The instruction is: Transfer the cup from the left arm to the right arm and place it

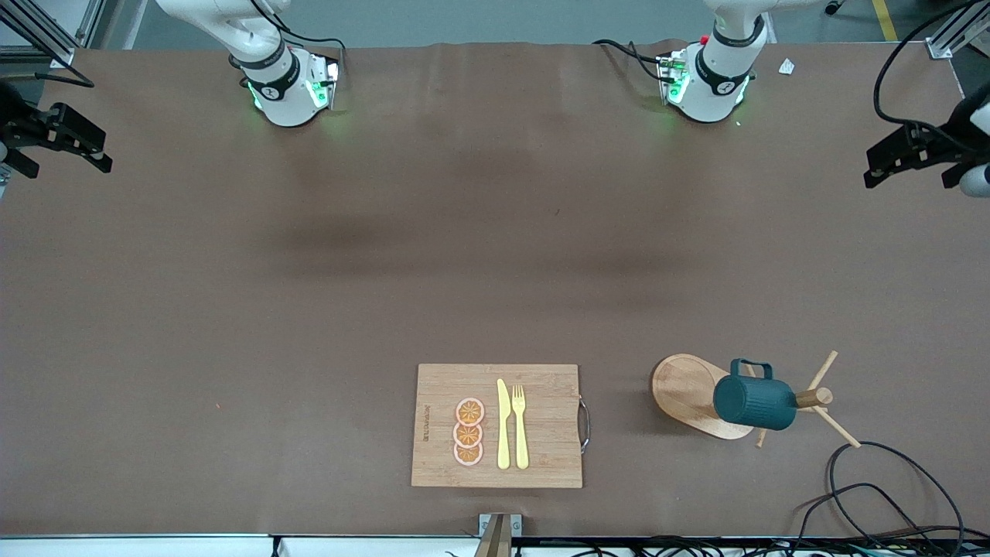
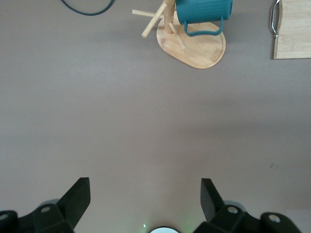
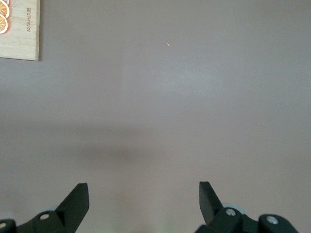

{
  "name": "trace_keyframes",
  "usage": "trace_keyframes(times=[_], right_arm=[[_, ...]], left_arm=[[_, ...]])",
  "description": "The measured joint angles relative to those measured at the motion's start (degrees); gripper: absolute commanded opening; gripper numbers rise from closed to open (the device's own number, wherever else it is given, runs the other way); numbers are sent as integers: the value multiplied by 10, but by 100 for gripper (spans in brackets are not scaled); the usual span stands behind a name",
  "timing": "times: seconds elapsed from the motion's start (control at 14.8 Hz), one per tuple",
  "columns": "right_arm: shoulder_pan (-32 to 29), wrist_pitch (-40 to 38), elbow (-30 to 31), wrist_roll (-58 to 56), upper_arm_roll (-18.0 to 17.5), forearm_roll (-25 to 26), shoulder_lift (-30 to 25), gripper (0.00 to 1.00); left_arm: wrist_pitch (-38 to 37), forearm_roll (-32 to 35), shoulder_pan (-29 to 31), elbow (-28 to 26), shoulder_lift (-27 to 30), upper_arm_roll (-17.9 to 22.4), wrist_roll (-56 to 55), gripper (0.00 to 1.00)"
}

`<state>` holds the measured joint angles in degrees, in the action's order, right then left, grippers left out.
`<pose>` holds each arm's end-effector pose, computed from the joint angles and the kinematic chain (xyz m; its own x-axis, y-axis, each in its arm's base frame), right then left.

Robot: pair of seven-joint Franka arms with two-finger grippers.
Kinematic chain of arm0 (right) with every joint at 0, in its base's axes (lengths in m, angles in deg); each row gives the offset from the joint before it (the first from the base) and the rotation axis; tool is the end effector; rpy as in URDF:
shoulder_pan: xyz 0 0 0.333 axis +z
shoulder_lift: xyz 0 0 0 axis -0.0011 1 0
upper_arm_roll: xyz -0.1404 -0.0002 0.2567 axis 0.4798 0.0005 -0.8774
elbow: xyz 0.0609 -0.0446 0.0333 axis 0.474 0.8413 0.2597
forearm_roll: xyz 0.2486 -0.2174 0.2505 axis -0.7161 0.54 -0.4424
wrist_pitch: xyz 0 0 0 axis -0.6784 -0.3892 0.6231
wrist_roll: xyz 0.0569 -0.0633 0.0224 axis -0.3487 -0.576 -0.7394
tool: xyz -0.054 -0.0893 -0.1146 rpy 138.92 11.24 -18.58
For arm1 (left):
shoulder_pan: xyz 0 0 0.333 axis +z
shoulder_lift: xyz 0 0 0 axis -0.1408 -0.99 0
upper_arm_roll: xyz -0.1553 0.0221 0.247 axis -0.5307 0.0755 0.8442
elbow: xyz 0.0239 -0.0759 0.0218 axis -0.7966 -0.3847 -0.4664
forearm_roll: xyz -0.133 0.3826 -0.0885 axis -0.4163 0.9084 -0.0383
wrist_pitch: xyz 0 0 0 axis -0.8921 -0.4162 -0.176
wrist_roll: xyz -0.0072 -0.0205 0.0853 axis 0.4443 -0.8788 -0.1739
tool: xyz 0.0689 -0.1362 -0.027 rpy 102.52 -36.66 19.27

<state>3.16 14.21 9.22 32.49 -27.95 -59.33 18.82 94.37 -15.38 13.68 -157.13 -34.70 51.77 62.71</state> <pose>0.5254 -0.0219 0.5882 0.9956 0.0874 0.0328 0.0869 -0.9961 0.0159 0.5713 -0.0227 0.5863 0.9982 -0.0441 -0.0403 -0.0455 -0.9984 -0.0341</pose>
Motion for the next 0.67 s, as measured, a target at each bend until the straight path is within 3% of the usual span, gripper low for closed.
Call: trace_keyframes(times=[0.2,0.67], right_arm=[[0,-11,-2,0,0,0,0,100],[5,-19,-3,0,-1,0,0,100]], left_arm=[[19,0,0,24,-40,1,-24,100],[152,-19,-1,43,-114,3,-212,100]])
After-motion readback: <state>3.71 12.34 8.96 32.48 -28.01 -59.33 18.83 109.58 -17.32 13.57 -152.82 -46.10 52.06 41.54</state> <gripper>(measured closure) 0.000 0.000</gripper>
